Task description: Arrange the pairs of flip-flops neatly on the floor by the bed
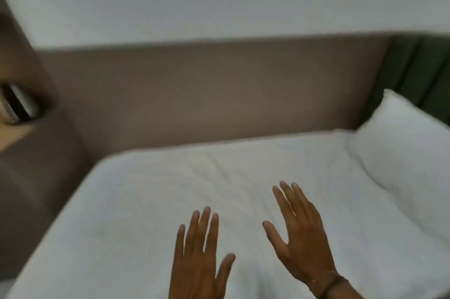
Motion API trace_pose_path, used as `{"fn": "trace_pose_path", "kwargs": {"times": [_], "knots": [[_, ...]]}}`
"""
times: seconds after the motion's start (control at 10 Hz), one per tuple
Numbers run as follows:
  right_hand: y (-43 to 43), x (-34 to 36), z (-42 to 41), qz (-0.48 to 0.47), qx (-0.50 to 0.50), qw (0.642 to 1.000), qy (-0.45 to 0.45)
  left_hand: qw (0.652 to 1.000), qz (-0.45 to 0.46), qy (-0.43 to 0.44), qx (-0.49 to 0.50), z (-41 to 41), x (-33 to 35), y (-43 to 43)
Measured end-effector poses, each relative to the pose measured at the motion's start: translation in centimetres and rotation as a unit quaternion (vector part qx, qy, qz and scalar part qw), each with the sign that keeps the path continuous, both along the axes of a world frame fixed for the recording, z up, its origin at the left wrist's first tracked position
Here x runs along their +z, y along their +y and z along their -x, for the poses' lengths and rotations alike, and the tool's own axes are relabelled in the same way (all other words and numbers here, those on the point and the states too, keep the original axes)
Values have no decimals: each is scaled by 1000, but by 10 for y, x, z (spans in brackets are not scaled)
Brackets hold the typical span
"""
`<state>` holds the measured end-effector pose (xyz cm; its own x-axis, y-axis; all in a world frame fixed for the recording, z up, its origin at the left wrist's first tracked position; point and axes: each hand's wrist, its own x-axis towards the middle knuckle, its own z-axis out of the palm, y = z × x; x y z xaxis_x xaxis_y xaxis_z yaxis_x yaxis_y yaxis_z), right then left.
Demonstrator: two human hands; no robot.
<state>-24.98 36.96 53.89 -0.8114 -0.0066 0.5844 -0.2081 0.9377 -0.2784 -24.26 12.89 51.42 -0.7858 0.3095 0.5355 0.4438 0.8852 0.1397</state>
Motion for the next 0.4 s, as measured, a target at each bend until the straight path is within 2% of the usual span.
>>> {"fn": "trace_pose_path", "kwargs": {"times": [0.1,0.2,0.3,0.4], "knots": [[-28,182,51,-21,1,996,89,995,-7,96,24,56,180,-31],[-52,331,71,-35,-6,989,143,986,-2,161,45,82,328,-55],[-71,457,74,-42,-25,975,215,970,-1,233,66,88,454,-75],[-84,544,59,-29,-34,969,243,959,-3,269,88,74,540,-90]]}}
